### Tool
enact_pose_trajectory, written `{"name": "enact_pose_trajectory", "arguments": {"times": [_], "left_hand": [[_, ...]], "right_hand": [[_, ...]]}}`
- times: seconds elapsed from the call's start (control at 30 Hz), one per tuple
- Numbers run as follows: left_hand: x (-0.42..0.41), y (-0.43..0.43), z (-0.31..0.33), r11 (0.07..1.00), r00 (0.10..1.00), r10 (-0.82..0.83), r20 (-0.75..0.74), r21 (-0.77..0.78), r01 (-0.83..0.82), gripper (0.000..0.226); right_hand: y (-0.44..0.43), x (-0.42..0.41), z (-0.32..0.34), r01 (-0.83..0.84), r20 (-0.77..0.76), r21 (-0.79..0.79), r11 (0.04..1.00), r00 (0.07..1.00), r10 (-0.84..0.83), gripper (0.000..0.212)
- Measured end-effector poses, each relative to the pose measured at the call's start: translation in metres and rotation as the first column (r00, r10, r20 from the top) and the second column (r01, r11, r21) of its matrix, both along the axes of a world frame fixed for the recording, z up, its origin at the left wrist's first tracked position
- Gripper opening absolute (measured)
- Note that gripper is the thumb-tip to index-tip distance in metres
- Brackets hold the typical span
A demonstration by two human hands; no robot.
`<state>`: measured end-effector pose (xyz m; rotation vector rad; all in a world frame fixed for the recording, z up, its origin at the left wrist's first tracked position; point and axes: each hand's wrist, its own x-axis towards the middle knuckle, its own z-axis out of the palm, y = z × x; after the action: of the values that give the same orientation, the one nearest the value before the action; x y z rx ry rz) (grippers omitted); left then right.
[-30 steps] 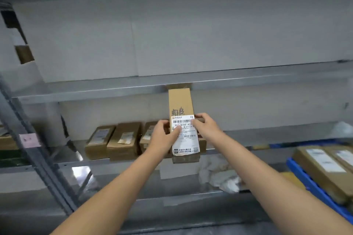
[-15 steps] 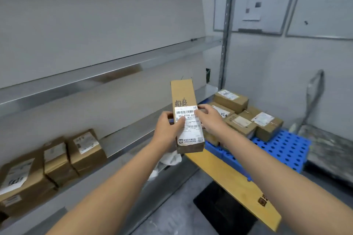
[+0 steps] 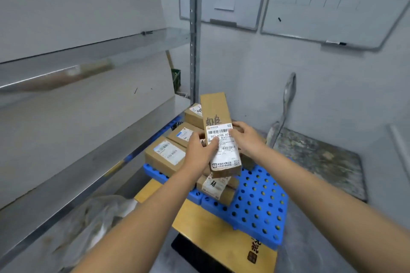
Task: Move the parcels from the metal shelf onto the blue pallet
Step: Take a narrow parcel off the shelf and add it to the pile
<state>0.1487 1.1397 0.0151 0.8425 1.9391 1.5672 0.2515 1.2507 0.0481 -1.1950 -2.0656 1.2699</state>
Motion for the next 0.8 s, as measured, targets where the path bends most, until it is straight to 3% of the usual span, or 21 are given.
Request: {"name": "enact_pose_trajectory", "arguments": {"times": [0.17,0.43,0.8], "left_hand": [[-0.009,0.031,-0.009,1.000,0.999,-0.007,0.046,0.013,0.006,0.040],[-0.034,0.035,-0.039,0.979,0.972,0.202,0.117,0.002,-0.203,0.037],[-0.065,0.044,-0.080,0.831,0.804,0.555,0.213,-0.102,-0.547,0.037]], "right_hand": [[0.035,-0.010,-0.011,-0.014,0.016,-0.020,1.000,1.000,0.015,0.034],[0.054,-0.063,-0.035,-0.171,0.049,-0.051,0.984,0.984,0.174,0.036],[0.079,-0.148,-0.083,-0.514,0.096,-0.209,0.832,0.836,0.540,0.039]]}}
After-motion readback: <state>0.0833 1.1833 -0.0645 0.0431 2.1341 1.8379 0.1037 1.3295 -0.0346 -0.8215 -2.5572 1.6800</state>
